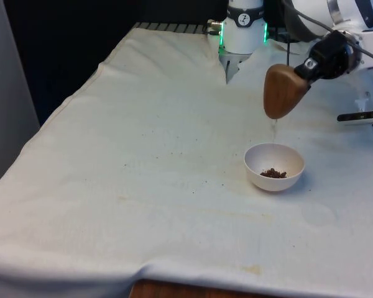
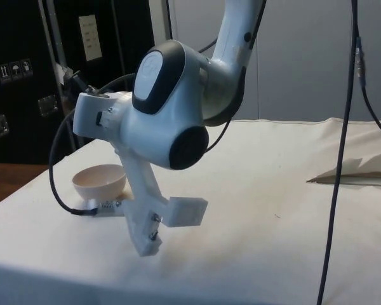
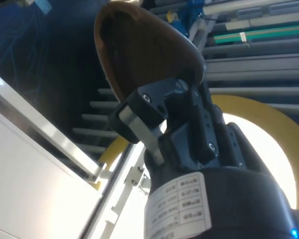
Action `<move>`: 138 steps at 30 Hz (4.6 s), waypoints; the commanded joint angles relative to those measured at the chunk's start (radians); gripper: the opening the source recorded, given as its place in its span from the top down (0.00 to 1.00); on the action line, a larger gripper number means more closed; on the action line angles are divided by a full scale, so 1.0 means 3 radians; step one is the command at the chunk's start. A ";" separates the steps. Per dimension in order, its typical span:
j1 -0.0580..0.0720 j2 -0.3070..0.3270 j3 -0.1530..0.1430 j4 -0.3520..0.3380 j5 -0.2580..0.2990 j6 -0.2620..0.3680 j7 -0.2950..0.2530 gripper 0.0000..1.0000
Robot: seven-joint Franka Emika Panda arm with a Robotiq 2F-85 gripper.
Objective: Pour the coffee beans from the cup into the bowl.
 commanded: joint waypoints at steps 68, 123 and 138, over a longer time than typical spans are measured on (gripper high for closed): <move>-0.0300 -0.0607 -0.0037 -0.0140 0.0307 0.0610 0.0207 1.00; -0.0407 -0.1003 -0.0553 -0.0400 0.0993 0.1703 0.0160 1.00; -0.0417 -0.1020 -0.0653 -0.0413 0.1283 0.1957 0.0013 1.00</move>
